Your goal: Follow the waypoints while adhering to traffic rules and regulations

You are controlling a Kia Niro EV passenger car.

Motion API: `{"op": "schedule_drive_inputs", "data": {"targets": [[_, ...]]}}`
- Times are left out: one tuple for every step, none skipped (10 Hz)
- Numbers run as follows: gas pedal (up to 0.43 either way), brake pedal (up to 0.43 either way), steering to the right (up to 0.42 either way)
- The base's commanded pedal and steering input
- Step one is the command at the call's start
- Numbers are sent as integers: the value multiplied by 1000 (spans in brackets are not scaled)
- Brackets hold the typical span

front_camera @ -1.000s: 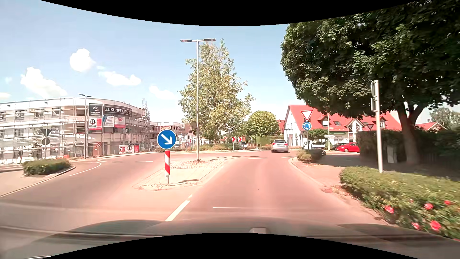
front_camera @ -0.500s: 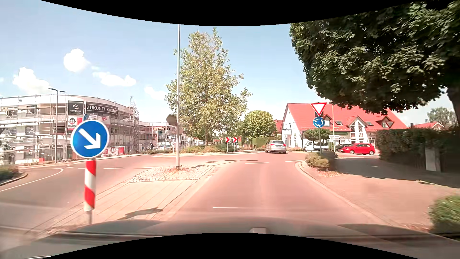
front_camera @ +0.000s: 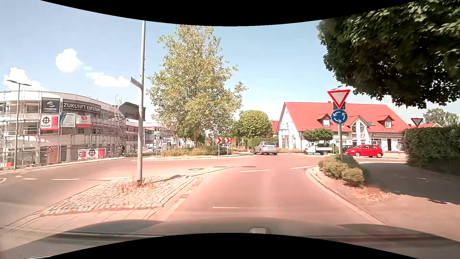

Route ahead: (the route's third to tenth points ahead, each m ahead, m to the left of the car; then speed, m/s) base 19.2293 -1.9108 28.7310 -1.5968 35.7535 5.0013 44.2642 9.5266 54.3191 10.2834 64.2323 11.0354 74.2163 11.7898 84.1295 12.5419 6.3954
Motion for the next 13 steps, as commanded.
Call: {"op": "schedule_drive_inputs", "data": {"targets": [[79,0,69],[79,0,80],[87,0,93],[98,0,104],[110,0,110],[118,0,114],[150,0,114],[150,0,114],[150,0,111],[169,0,104],[169,0,93],[169,0,82],[177,0,65]]}}
